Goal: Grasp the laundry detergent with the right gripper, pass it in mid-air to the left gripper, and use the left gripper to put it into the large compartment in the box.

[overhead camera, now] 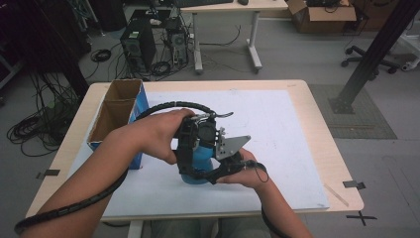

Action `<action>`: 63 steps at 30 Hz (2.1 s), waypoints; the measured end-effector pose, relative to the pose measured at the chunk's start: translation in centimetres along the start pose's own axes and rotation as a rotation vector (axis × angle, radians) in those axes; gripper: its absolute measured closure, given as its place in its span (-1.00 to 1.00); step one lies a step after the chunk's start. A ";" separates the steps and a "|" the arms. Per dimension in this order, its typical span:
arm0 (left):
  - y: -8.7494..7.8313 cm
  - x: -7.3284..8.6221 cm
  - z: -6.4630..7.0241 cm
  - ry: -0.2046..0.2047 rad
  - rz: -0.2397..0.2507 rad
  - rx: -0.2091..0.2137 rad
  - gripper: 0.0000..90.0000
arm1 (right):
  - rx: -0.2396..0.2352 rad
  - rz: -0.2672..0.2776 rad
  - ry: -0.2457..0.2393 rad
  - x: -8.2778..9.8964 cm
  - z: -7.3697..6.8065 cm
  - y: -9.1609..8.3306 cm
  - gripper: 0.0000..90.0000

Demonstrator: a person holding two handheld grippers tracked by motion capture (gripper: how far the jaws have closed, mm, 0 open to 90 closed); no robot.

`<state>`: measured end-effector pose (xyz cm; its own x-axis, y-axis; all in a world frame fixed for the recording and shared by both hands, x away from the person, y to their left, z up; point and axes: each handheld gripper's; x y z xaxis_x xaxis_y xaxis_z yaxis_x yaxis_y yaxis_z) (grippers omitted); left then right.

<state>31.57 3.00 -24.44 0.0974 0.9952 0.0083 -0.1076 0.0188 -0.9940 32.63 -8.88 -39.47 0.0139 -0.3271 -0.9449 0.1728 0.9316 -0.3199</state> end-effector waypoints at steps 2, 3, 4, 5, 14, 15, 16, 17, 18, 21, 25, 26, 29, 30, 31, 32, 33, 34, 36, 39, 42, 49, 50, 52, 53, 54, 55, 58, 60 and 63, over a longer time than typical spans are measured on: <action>0.0 0.0 0.0 -0.005 0.008 -0.004 -0.99 | -0.002 0.000 0.001 0.0 0.0 0.0 -0.01; -0.1 0.0 0.0 -0.011 0.010 -0.004 -0.99 | -0.002 -0.002 0.005 -0.1 -0.1 -0.1 -0.01; -0.1 0.0 0.0 -0.011 0.010 -0.004 -1.00 | -0.002 -0.002 0.005 -0.1 -0.1 -0.1 -0.01; -0.1 0.0 0.0 -0.010 0.010 -0.007 -0.99 | -0.001 0.000 0.006 -0.1 -0.1 0.0 -0.01; -0.1 0.1 0.2 0.000 -0.004 -0.020 -0.95 | 0.007 0.000 -0.003 -0.2 -0.1 0.1 -0.01; -0.1 0.1 0.3 -0.003 0.000 -0.020 -0.92 | 0.003 0.000 -0.002 -0.2 -0.1 0.1 -0.01; -0.1 0.1 0.3 -0.003 0.000 -0.020 -0.88 | 0.003 0.000 -0.002 -0.2 -0.1 0.1 -0.01; -0.2 0.0 0.3 0.003 -0.012 -0.022 -0.88 | 0.004 0.002 -0.001 -0.3 -0.1 0.2 -0.01; -0.2 0.0 0.4 0.000 -0.016 -0.024 -0.86 | 0.004 0.002 0.000 -0.3 -0.1 0.2 -0.01; -0.3 0.0 0.4 -0.001 -0.018 -0.024 -0.80 | 0.006 0.004 -0.002 -0.3 -0.2 0.2 -0.01; -0.2 -0.1 0.5 -0.005 -0.027 -0.027 -0.73 | 0.005 0.005 0.001 -0.4 -0.2 0.1 -0.01; -0.2 -0.1 0.5 -0.004 -0.031 -0.027 -0.71 | 0.007 0.005 -0.001 -0.4 -0.2 0.1 -0.01; -0.3 -0.1 0.6 -0.008 -0.029 -0.030 -0.65 | 0.008 0.004 0.001 -0.4 -0.2 0.1 -0.01; -0.2 -0.1 0.6 -0.007 -0.024 -0.030 -0.65 | 0.008 0.004 0.001 -0.4 -0.2 0.1 -0.01; -0.2 -0.1 0.6 -0.003 -0.025 -0.035 -0.64 | 0.008 0.004 0.000 -0.4 -0.3 0.1 -0.01; -0.2 -0.1 0.6 -0.004 -0.024 -0.032 -0.63 | 0.008 0.004 -0.001 -0.4 -0.3 0.0 -0.01; -0.3 -0.1 0.6 -0.004 -0.022 -0.030 -0.61 | 0.009 0.004 -0.001 -0.4 -0.3 0.0 -0.01; -0.3 -0.1 0.6 -0.004 -0.022 -0.030 -0.59 | 0.009 0.004 -0.001 -0.4 -0.3 0.0 -0.01; -0.3 -0.1 0.6 -0.003 -0.019 -0.035 -0.54 | 0.010 0.005 -0.003 -0.4 -0.3 0.0 -0.01; -0.3 -0.1 0.7 -0.004 -0.020 -0.037 -0.53 | -0.001 -0.020 0.049 -0.6 -0.6 -0.2 -0.01; -0.3 -0.2 0.7 -0.005 -0.024 -0.037 -0.49 | -0.001 -0.020 0.048 -0.6 -0.6 -0.2 -0.01; -0.3 -0.3 0.9 0.001 -0.035 -0.038 -0.41 | 0.003 -0.021 0.043 -0.6 -0.6 -0.2 -0.01; -0.3 -0.3 0.9 -0.001 -0.032 -0.036 -0.41 | 0.002 -0.022 0.044 -0.6 -0.6 -0.2 -0.01; -0.3 -0.3 0.9 0.001 -0.033 -0.040 -0.38 | 0.001 -0.020 0.044 -0.7 -0.7 -0.2 -0.01; -0.3 -0.2 0.9 -0.004 -0.033 -0.039 -0.38 | 0.001 -0.019 0.044 -0.7 -0.7 -0.2 -0.01; -0.4 -0.2 0.9 -0.003 -0.034 -0.036 -0.36 | 0.001 -0.018 0.042 -0.7 -0.6 -0.2 -0.01; -0.4 -0.2 0.9 -0.004 -0.033 -0.041 -0.34 | 0.003 -0.016 0.041 -0.7 -0.6 -0.2 -0.01; -0.5 -0.2 0.9 -0.004 -0.038 -0.044 -0.31 | 0.003 -0.015 0.042 -0.8 -0.6 -0.3 -0.01; -0.6 -0.2 1.0 -0.003 -0.039 -0.043 -0.27 | 0.002 -0.014 0.041 -0.8 -0.7 -0.3 -0.01; -0.6 -0.2 1.0 -0.002 -0.038 -0.049 -0.24 | 0.000 -0.012 0.038 -0.9 -0.7 -0.2 -0.01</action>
<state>30.65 2.91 -23.73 0.0980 0.9941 0.0462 -0.0554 0.0518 -0.9971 31.92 -8.70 -38.56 -0.0250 -0.3316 -0.9431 0.1732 0.9277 -0.3308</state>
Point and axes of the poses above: each handheld gripper's, and its own axes: y roughly forward along the jaws, x roughly out of its underside, z roughly to its right, and after that the axes turned 10 degrees about x, right-handed
